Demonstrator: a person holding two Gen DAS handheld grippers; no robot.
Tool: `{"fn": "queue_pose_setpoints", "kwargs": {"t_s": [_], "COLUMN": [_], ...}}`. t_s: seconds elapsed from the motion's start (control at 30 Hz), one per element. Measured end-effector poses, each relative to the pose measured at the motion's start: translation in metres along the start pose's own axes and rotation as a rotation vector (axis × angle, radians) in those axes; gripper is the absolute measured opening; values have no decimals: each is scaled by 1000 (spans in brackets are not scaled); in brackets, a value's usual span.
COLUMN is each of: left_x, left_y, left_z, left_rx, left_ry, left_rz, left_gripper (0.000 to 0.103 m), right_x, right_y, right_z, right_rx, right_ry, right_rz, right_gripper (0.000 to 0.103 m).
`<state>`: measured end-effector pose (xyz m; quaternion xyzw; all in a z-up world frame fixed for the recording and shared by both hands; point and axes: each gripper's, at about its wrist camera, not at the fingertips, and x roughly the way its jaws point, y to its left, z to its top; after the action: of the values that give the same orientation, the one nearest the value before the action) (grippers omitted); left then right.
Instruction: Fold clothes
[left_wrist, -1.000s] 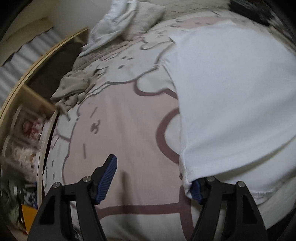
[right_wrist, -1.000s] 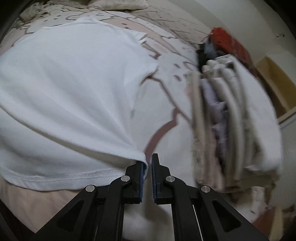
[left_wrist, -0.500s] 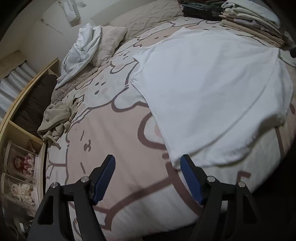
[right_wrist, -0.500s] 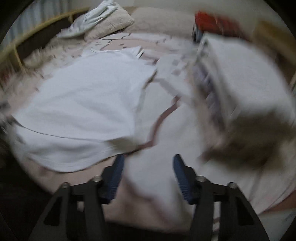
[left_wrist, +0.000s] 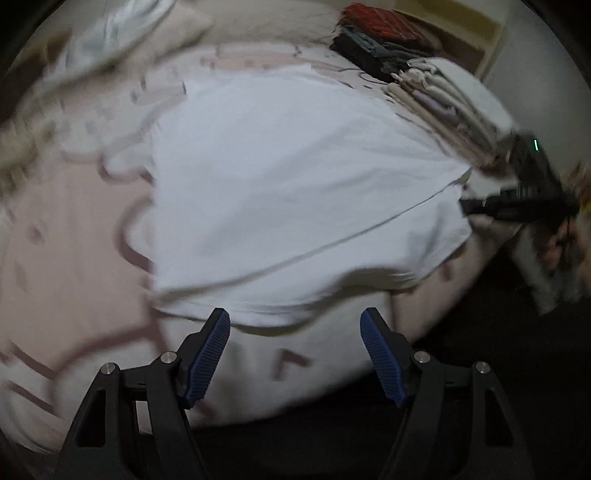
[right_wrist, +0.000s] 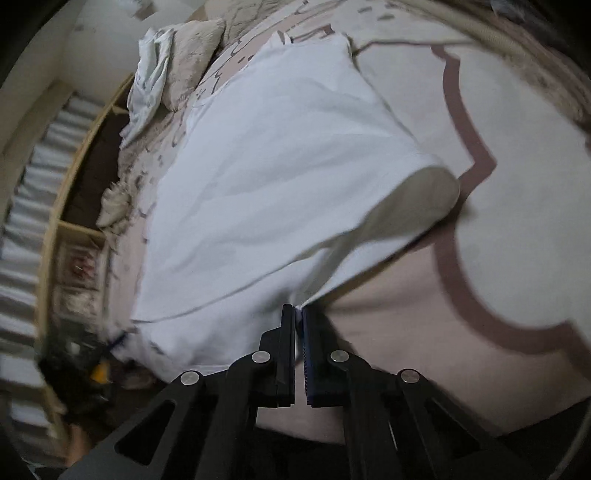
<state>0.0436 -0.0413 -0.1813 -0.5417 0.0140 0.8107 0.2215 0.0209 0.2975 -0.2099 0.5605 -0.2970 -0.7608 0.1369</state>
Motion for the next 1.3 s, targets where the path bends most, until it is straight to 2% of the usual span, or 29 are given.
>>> {"fn": "queue_pose_setpoints", "kwargs": {"t_s": [0.07, 0.13, 0.27, 0.33, 0.37, 0.4, 0.47, 0.53, 0.6, 0.67, 0.77, 0.87, 0.93, 1.03, 1.07, 1.1, 1.17, 1.23, 1.27, 1.3], "left_x": [10, 19, 37, 39, 39, 38, 38, 32, 27, 24, 15, -1, -10, -8, -2, 3, 14, 17, 18, 17], "left_y": [4, 4, 3, 0, 0, 1, 2, 3, 4, 7, 15, 22, 23, -4, -15, -25, -34, -23, -18, -9], "left_z": [1, 0, 7, 13, 17, 19, 22, 19, 14, 6, -5, -4, 7, 30, 35, 39, 43, 37, 34, 28], "left_rx": [-80, -145, -252, -278, -292, -302, -320, -288, -256, -234, -228, -251, -251, -139, -87, -34, 32, -1, -17, -56], "left_ry": [26, 38, 31, 10, 1, 5, 19, 34, 60, 100, 127, 88, 38, -6, -7, -8, 0, 30, 44, 62], "left_rz": [-71, -97, -105, -115, -131, -158, -182, -134, -95, -58, -19, -1, -24, 19, 44, 68, 125, 112, 105, 72], "left_gripper": [73, 73, 74, 73, 61, 35, 17, 14, 14, 14, 14, 14, 14, 15, 25, 46, 63, 63, 63, 63], "right_x": [-4, -8, -15, -16, -18, -20, -27, -42, -57, -68, -68, -63, -58, -44, -38, -32, -23, -17, -16, -17], "right_y": [1, -5, -16, -19, -18, -15, -9, -7, -4, 0, 8, 12, 16, 32, 41, 50, 64, 71, 73, 72], "right_z": [-1, -6, -15, -16, -16, -16, -14, -8, -1, 6, 15, 21, 26, 27, 25, 20, 8, -3, -9, -14], "right_rx": [15, 10, 7, 17, 6, -11, -43, -64, -85, -154, -288, -324, -341, -383, -409, -441, -513, -553, -564, -560], "right_ry": [12, 24, 45, 40, 34, 25, -5, -79, -154, -222, -252, -244, -236, -200, -187, -178, -171, -156, -153, -156], "right_rz": [16, -25, -97, -88, -91, -95, -110, -152, -194, -293, -433, -412, -376, -310, -289, -282, -306, -325, -332, -327], "right_gripper": [4, 4, 0, 1, 0, 1, 1, 1, 1, 2, 2, 2, 2, 2, 2, 2, 3, 33, 65, 68]}}
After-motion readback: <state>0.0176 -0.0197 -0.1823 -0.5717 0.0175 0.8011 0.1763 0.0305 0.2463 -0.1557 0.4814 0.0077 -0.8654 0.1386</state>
